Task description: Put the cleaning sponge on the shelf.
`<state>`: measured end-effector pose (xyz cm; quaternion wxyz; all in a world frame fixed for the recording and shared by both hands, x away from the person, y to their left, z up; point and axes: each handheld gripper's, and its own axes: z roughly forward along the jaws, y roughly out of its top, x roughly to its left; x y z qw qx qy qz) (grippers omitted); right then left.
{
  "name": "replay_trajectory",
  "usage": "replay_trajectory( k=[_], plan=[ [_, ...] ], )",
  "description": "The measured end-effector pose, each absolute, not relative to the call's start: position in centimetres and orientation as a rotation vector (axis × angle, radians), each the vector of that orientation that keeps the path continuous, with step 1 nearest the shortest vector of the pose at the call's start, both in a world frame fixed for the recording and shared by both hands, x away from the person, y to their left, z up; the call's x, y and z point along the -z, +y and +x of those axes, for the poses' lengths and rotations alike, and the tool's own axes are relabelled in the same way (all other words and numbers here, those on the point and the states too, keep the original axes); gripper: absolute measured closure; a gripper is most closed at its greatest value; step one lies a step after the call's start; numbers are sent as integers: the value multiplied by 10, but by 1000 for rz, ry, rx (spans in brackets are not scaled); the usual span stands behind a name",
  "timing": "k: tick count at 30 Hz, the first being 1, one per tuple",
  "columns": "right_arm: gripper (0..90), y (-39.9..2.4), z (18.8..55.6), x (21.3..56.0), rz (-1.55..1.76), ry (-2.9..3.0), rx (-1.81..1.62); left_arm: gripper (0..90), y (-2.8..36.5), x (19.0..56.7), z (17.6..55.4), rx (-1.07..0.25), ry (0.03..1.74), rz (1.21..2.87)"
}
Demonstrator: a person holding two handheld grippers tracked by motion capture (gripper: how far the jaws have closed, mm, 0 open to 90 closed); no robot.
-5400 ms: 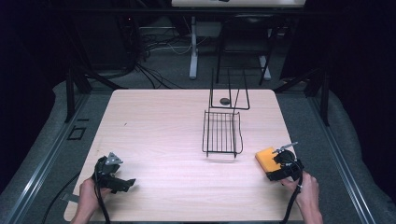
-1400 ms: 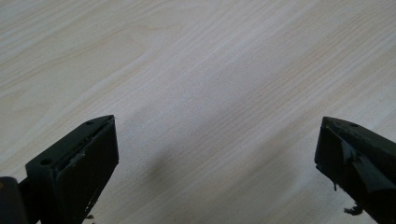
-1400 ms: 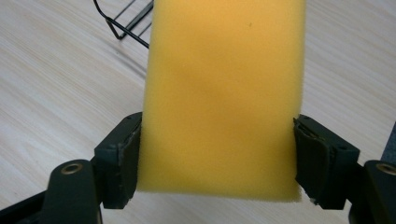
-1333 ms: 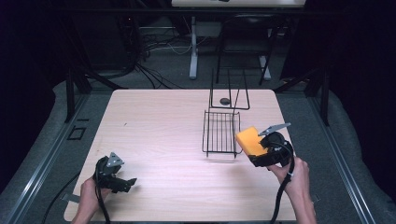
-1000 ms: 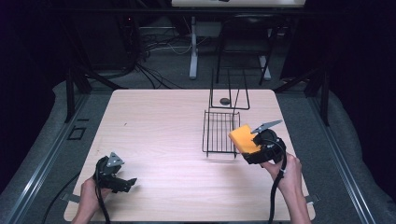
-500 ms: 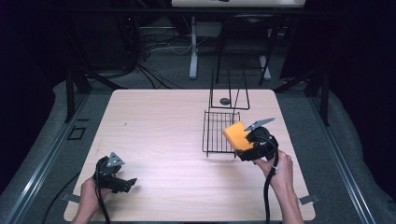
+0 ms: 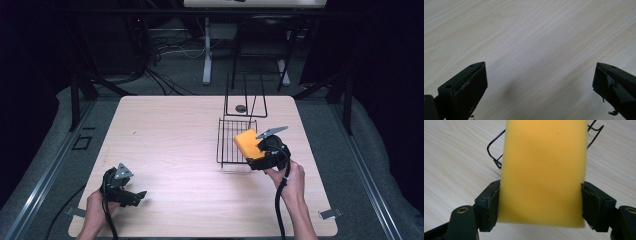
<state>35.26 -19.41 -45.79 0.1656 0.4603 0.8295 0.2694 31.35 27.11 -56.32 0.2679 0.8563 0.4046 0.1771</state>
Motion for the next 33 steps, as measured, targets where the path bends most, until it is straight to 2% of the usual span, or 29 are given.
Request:
replay_trajectory(
  k=[33],
  plan=[
    [251, -175, 370, 478, 1366, 2278, -807, 0, 270, 563, 313, -475, 1084, 2318]
  ],
)
